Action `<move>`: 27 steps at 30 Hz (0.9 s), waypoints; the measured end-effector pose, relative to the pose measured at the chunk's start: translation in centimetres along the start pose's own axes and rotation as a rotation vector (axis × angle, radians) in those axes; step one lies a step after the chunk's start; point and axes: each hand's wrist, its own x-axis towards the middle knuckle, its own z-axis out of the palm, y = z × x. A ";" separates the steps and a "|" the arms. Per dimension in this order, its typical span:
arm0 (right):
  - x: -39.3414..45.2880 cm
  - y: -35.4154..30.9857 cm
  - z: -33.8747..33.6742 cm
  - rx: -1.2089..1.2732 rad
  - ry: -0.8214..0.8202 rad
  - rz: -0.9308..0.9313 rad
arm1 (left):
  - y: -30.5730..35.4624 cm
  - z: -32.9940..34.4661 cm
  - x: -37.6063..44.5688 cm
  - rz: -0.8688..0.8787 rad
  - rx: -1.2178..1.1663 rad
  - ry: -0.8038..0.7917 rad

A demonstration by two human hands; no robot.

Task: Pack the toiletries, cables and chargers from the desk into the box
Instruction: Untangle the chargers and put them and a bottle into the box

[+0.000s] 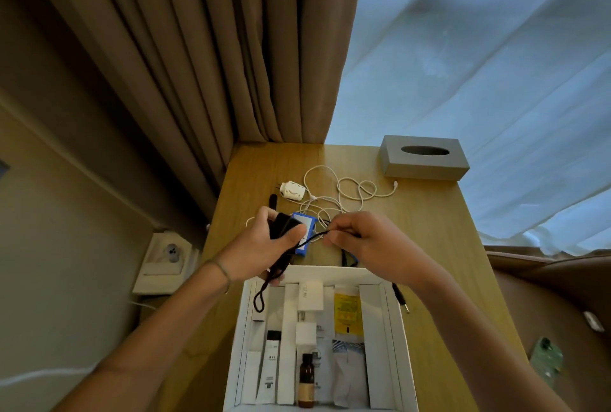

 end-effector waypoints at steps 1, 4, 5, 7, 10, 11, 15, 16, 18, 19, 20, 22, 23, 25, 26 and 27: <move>0.0 -0.4 0.0 -0.020 -0.006 -0.020 | 0.0 -0.1 -0.1 -0.011 0.043 -0.085; 0.1 -1.8 -0.2 -0.146 -0.020 -0.077 | 0.3 0.5 -0.4 -0.021 0.213 -0.219; 0.2 -2.2 -0.3 -0.198 -0.022 -0.100 | 0.5 0.9 -0.5 -0.021 0.287 -0.231; 0.4 -3.1 -0.4 -0.282 -0.031 -0.166 | 0.6 1.9 -0.6 -0.003 0.442 -0.254; 0.7 -3.7 -0.5 -0.297 -0.075 -0.240 | 0.4 3.3 -0.8 0.084 0.574 -0.304; 0.9 -3.6 -0.5 -0.280 -0.085 -0.250 | 0.3 3.6 -0.9 0.112 0.575 -0.310; 1.7 -1.8 -0.3 -0.096 -0.044 -0.200 | -0.6 3.7 -1.4 0.233 0.484 -0.233; 1.8 -1.0 -0.1 -0.010 -0.018 -0.151 | -0.8 3.6 -1.6 0.252 0.434 -0.211; 1.9 0.6 0.4 0.176 0.007 -0.065 | -1.4 3.4 -1.9 0.300 0.296 -0.209; 1.7 1.4 0.8 0.267 0.001 -0.027 | -1.6 3.3 -2.2 0.324 0.229 -0.221; 1.5 2.2 1.4 0.351 -0.006 0.017 | -1.7 3.2 -2.4 0.341 0.166 -0.230; 0.9 3.4 2.7 0.437 -0.002 0.103 | -1.9 3.0 -2.6 0.340 0.024 -0.223; 0.6 3.8 3.4 0.437 0.009 0.136 | -1.9 2.8 -2.5 0.328 -0.045 -0.216; -0.2 4.3 4.6 0.435 0.021 0.171 | -2.0 2.5 -2.3 0.290 -0.120 -0.196; -0.6 4.3 5.1 0.435 0.028 0.183 | -2.0 2.3 -2.3 0.264 -0.121 -0.190; -1.0 4.2 5.4 0.415 0.042 0.195 | -2.1 2.2 -2.2 0.238 -0.110 -0.196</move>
